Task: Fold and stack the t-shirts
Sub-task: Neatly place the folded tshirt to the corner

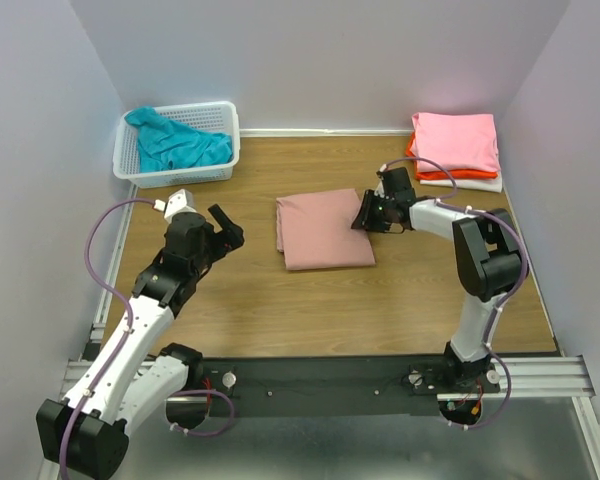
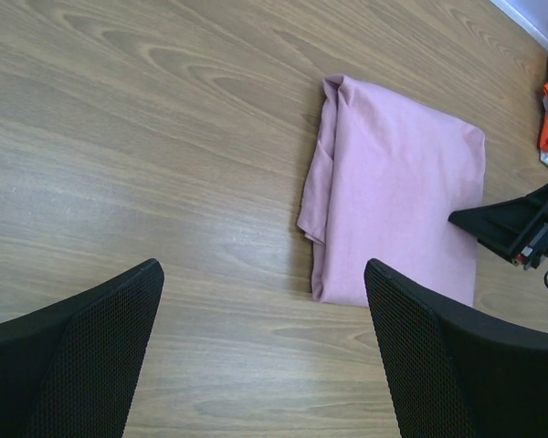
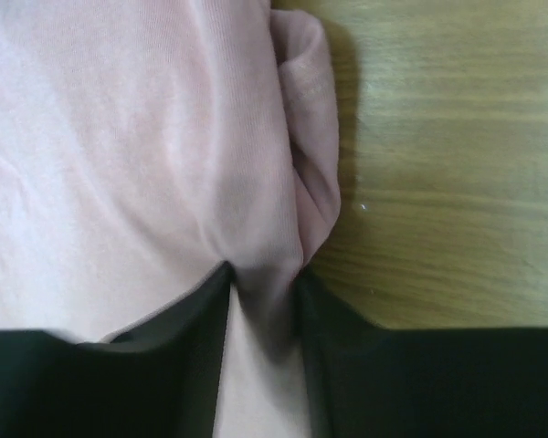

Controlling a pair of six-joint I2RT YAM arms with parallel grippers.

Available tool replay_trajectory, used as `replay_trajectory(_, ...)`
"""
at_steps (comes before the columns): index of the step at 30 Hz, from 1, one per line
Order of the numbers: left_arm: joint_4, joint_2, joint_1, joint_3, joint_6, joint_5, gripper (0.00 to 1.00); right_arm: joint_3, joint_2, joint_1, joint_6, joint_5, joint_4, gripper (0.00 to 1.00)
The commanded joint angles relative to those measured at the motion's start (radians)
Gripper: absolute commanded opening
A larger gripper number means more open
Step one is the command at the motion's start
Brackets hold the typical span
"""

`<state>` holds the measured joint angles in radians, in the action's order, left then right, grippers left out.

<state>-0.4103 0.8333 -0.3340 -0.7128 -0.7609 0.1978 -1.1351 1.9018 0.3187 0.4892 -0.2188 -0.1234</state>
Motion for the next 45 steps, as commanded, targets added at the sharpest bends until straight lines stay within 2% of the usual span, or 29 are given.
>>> replay_trajectory(1, -0.025, -0.025, 0.001, 0.001, -0.008, 0.051, 0.98, -0.014, 0.071, 0.010, -0.017, -0.033, -0.042, 0.33)
replay_trajectory(3, -0.025, -0.023, 0.001, 0.003, -0.011, 0.055, 0.98, -0.040, 0.094, 0.014, -0.037, -0.044, -0.041, 0.28)
replay_trajectory(6, -0.027, -0.014, 0.001, -0.002, -0.009, 0.058, 0.99, -0.067, 0.123, 0.017, -0.066, -0.060, -0.042, 0.15)
replay_trajectory(7, -0.030, -0.011, 0.001, -0.004, -0.008, 0.061, 0.98, -0.087, 0.128, 0.017, -0.075, -0.059, -0.042, 0.06)
replay_trajectory(9, -0.042, -0.005, 0.001, -0.008, -0.017, 0.086, 0.99, -0.106, 0.132, 0.016, -0.115, -0.041, -0.044, 0.00)
replay_trajectory(14, -0.064, -0.007, 0.001, -0.017, -0.034, 0.120, 0.98, -0.175, 0.095, 0.017, -0.236, 0.071, -0.047, 0.00)
replay_trajectory(17, -0.065, -0.017, 0.001, -0.017, -0.035, 0.132, 0.98, -0.227, 0.074, 0.017, -0.333, 0.209, -0.048, 0.00)
replay_trajectory(23, -0.076, -0.026, 0.001, -0.017, -0.054, 0.178, 0.98, -0.333, 0.091, 0.017, -0.480, 0.585, -0.041, 0.00)
replay_trajectory(29, -0.079, -0.016, 0.001, -0.022, -0.061, 0.207, 0.98, -0.469, 0.154, 0.016, -0.572, 0.800, -0.022, 0.00)
replay_trajectory(34, -0.081, 0.000, 0.001, -0.028, -0.064, 0.219, 0.98, -0.578, 0.210, 0.011, -0.601, 0.894, -0.022, 0.00)
replay_trajectory(45, -0.085, 0.053, 0.001, -0.048, -0.068, 0.265, 0.98, -0.813, 0.307, -0.036, -0.725, 0.915, -0.021, 0.00)
